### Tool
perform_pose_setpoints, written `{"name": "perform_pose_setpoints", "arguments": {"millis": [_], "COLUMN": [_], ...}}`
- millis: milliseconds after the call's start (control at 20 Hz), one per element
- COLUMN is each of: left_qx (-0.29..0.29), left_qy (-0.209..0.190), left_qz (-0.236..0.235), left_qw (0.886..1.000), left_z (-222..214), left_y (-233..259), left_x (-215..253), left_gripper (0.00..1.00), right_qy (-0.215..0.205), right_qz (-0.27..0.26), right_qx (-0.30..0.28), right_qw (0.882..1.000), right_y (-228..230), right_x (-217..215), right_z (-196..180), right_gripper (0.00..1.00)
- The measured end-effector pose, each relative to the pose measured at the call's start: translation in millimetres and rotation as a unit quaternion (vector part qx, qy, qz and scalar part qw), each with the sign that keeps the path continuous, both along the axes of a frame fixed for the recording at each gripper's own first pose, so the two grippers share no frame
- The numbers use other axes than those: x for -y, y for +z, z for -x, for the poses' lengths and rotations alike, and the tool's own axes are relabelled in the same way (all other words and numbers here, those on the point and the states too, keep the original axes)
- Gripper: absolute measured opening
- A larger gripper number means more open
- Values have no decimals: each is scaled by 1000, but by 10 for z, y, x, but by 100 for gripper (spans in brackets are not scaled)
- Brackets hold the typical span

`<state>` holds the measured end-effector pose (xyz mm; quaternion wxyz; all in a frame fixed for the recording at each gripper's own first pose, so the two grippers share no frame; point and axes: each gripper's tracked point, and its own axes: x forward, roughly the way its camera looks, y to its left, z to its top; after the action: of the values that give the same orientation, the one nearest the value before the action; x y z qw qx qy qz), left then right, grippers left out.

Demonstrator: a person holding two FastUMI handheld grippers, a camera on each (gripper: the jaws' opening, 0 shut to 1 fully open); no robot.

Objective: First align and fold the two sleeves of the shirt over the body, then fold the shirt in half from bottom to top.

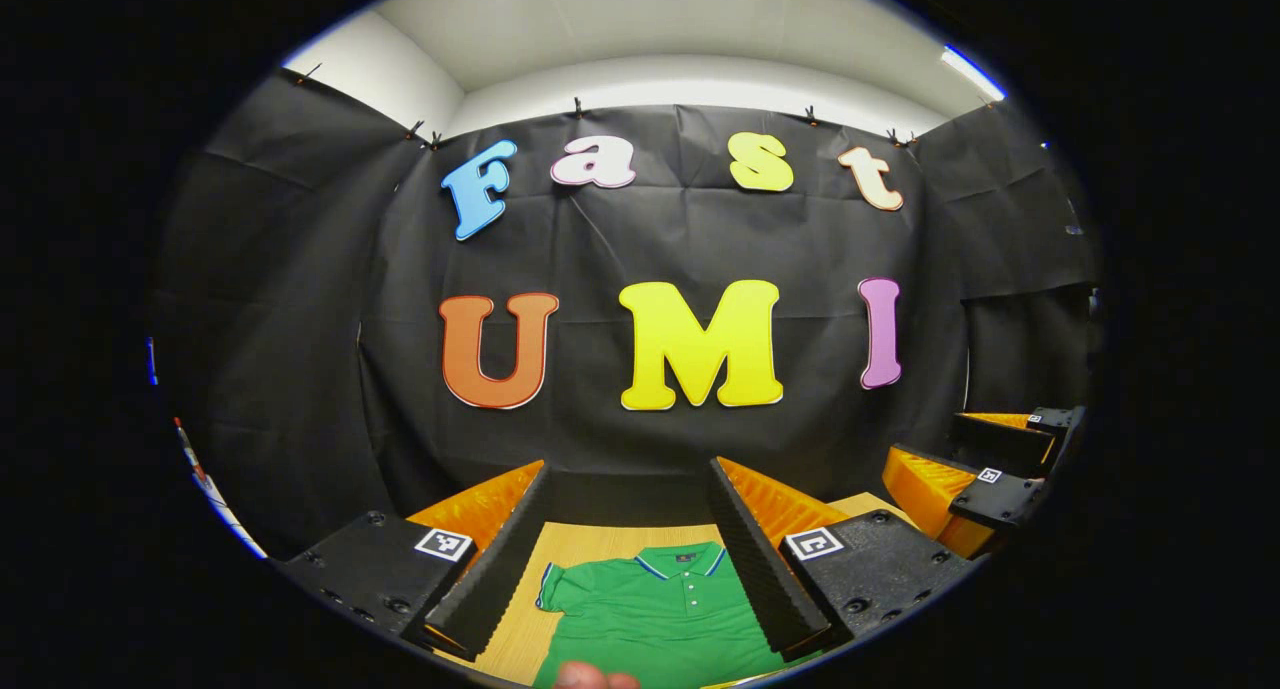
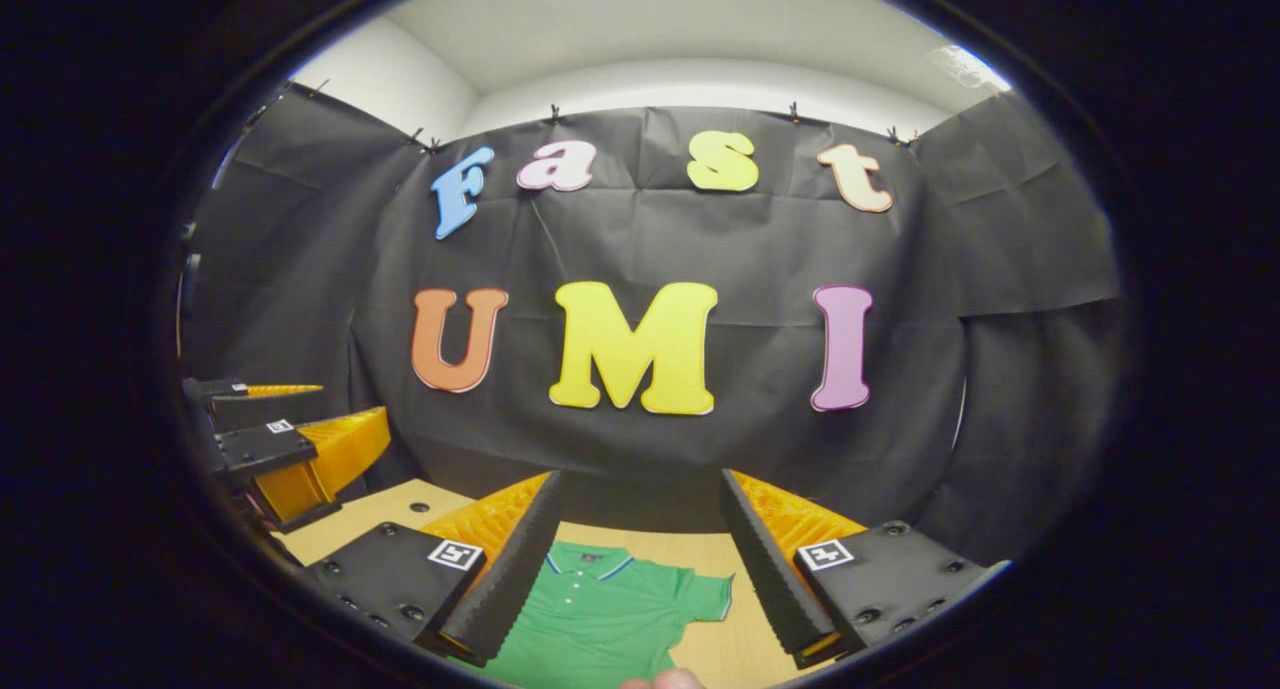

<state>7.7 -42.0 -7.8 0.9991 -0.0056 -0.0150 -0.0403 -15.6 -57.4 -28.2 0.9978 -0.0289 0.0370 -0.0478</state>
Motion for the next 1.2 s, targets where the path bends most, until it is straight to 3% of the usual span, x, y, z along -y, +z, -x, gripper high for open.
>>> {"name": "perform_pose_setpoints", "arguments": {"millis": [500, 1200], "left_qx": [-31, -42], "left_qy": [-2, -11], "left_qz": [15, 10], "left_qw": [999, 999], "left_z": [-48, -203], "left_y": [-232, -417], "left_x": [10, 168], "left_gripper": [98, 98], "right_qy": [-23, -13], "right_qz": [3, 0], "right_qx": [-14, -55], "right_qw": [1000, 998], "right_y": [-130, -436], "right_x": [276, 411], "right_z": [16, -116], "right_gripper": [98, 98]}}
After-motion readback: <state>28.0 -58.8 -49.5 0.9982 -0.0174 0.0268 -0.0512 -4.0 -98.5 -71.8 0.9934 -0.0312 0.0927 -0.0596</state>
